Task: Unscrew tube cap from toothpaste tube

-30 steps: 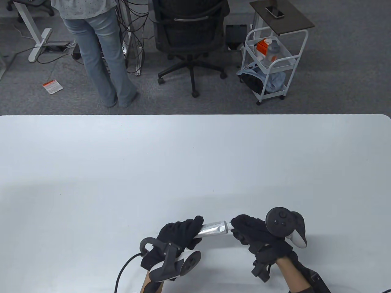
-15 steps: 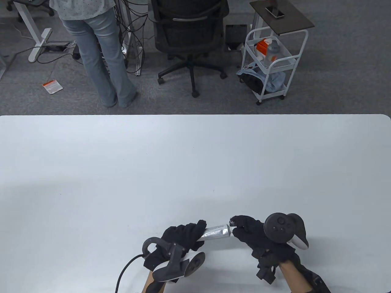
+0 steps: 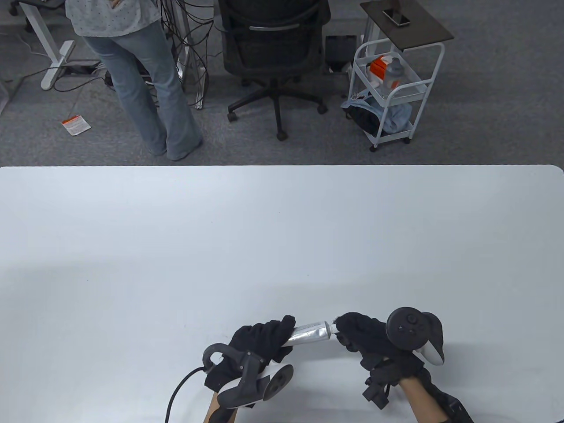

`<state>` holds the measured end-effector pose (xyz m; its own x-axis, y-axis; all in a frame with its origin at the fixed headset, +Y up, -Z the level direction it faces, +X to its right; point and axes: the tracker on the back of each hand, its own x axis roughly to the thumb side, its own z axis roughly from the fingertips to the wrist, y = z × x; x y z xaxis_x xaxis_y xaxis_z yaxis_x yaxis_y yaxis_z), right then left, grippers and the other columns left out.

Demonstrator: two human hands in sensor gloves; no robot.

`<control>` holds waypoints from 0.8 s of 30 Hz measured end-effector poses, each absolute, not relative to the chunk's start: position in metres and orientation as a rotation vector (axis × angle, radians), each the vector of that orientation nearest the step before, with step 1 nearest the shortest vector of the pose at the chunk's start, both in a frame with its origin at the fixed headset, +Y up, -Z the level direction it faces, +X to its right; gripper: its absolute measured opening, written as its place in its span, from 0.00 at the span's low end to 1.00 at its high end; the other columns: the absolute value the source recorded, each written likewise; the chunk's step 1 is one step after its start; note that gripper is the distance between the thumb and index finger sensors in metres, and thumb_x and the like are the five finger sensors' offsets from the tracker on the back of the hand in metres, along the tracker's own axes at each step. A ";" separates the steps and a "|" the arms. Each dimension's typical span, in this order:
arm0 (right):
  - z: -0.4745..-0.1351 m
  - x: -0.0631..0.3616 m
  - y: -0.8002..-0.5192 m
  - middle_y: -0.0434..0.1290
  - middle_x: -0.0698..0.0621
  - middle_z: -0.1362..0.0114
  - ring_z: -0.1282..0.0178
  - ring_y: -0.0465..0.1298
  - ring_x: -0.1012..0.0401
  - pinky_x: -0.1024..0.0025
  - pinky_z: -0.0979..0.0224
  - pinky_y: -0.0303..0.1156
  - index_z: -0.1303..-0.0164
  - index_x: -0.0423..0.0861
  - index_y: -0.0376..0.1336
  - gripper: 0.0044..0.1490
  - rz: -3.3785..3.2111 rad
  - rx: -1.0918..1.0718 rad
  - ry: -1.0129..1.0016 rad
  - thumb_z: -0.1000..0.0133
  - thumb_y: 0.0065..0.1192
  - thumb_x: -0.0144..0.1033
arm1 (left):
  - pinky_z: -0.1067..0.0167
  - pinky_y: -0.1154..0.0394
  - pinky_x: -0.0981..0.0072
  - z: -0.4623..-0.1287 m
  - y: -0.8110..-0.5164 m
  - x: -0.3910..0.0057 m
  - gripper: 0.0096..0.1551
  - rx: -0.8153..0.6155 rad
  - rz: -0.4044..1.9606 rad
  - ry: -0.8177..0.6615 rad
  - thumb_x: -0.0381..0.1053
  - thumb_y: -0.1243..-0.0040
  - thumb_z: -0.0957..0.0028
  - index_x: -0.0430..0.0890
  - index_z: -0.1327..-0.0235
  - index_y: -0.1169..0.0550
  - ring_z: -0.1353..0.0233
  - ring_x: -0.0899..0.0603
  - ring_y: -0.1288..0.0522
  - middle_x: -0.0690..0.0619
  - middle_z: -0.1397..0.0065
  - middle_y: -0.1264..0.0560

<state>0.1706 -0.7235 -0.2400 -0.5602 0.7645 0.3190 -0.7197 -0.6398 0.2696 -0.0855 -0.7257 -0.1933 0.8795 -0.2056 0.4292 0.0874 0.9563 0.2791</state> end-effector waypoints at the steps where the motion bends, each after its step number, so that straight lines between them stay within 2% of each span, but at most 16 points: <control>1: -0.240 0.171 -0.723 0.76 0.36 0.42 0.52 0.79 0.46 0.55 0.54 0.75 0.36 0.33 0.64 0.28 2.192 0.532 0.145 0.36 0.51 0.41 | 0.34 0.22 0.52 -0.193 -0.726 -0.086 0.41 0.257 -0.153 -0.473 0.66 0.50 0.44 0.52 0.18 0.37 0.33 0.43 0.20 0.49 0.26 0.25; 4: -0.240 0.171 -0.720 0.72 0.35 0.35 0.45 0.77 0.46 0.55 0.49 0.74 0.29 0.34 0.59 0.30 2.190 0.602 0.149 0.37 0.56 0.35 | 0.34 0.22 0.52 -0.193 -0.726 -0.086 0.41 0.253 -0.147 -0.477 0.66 0.50 0.43 0.52 0.18 0.37 0.33 0.43 0.20 0.49 0.26 0.25; 7: -0.238 0.169 -0.719 0.70 0.36 0.31 0.41 0.76 0.45 0.53 0.46 0.74 0.26 0.36 0.56 0.31 2.224 0.636 0.127 0.37 0.58 0.33 | 0.34 0.22 0.52 -0.193 -0.726 -0.085 0.41 0.249 -0.160 -0.473 0.66 0.50 0.43 0.52 0.18 0.37 0.33 0.43 0.20 0.49 0.25 0.25; 9: -0.240 0.169 -0.722 0.68 0.34 0.30 0.39 0.75 0.43 0.51 0.44 0.73 0.23 0.36 0.54 0.35 2.236 0.620 0.130 0.37 0.58 0.37 | 0.34 0.23 0.52 -0.194 -0.724 -0.087 0.41 0.255 -0.180 -0.456 0.66 0.50 0.43 0.52 0.18 0.38 0.33 0.43 0.21 0.49 0.25 0.25; 10: -0.241 0.171 -0.724 0.68 0.32 0.30 0.39 0.74 0.41 0.50 0.44 0.72 0.22 0.33 0.52 0.40 2.241 0.606 0.132 0.37 0.55 0.44 | 0.33 0.23 0.52 -0.194 -0.724 -0.088 0.40 0.262 -0.197 -0.442 0.66 0.50 0.43 0.52 0.18 0.38 0.32 0.43 0.21 0.49 0.25 0.26; 12: -0.242 0.175 -0.729 0.69 0.30 0.32 0.42 0.75 0.40 0.49 0.46 0.73 0.24 0.30 0.54 0.43 2.232 0.545 0.124 0.36 0.47 0.51 | 0.33 0.23 0.52 -0.194 -0.723 -0.090 0.41 0.265 -0.225 -0.427 0.66 0.50 0.44 0.52 0.18 0.38 0.32 0.43 0.21 0.49 0.25 0.25; 15: -0.244 0.177 -0.734 0.74 0.32 0.39 0.48 0.77 0.41 0.50 0.51 0.74 0.31 0.30 0.62 0.39 2.186 0.478 0.141 0.36 0.44 0.50 | 0.33 0.23 0.52 -0.193 -0.723 -0.089 0.41 0.269 -0.228 -0.429 0.66 0.50 0.44 0.52 0.18 0.38 0.32 0.43 0.21 0.49 0.25 0.26; 18: -0.244 0.174 -0.734 0.76 0.34 0.43 0.52 0.79 0.43 0.52 0.54 0.75 0.37 0.32 0.65 0.34 2.205 0.480 0.162 0.35 0.47 0.47 | 0.33 0.23 0.52 -0.192 -0.722 -0.086 0.41 0.272 -0.204 -0.448 0.66 0.50 0.44 0.53 0.18 0.38 0.32 0.44 0.21 0.49 0.25 0.26; 21: -0.242 0.170 -0.732 0.76 0.36 0.43 0.52 0.79 0.44 0.53 0.54 0.75 0.37 0.34 0.65 0.29 2.220 0.505 0.163 0.35 0.49 0.43 | 0.33 0.23 0.53 -0.191 -0.723 -0.085 0.40 0.272 -0.227 -0.448 0.66 0.50 0.44 0.53 0.18 0.38 0.32 0.44 0.21 0.50 0.25 0.26; 24: -0.241 0.170 -0.730 0.74 0.35 0.39 0.48 0.78 0.45 0.54 0.52 0.75 0.33 0.33 0.62 0.29 2.205 0.551 0.167 0.35 0.52 0.39 | 0.33 0.23 0.52 -0.192 -0.722 -0.085 0.40 0.264 -0.209 -0.451 0.66 0.50 0.44 0.53 0.18 0.38 0.32 0.43 0.21 0.49 0.25 0.26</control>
<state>0.1696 -0.7297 -0.2415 -0.5538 0.7643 0.3303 -0.7058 -0.6414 0.3007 -0.0853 -0.7222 -0.1917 0.8796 -0.2565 0.4007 0.1406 0.9447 0.2963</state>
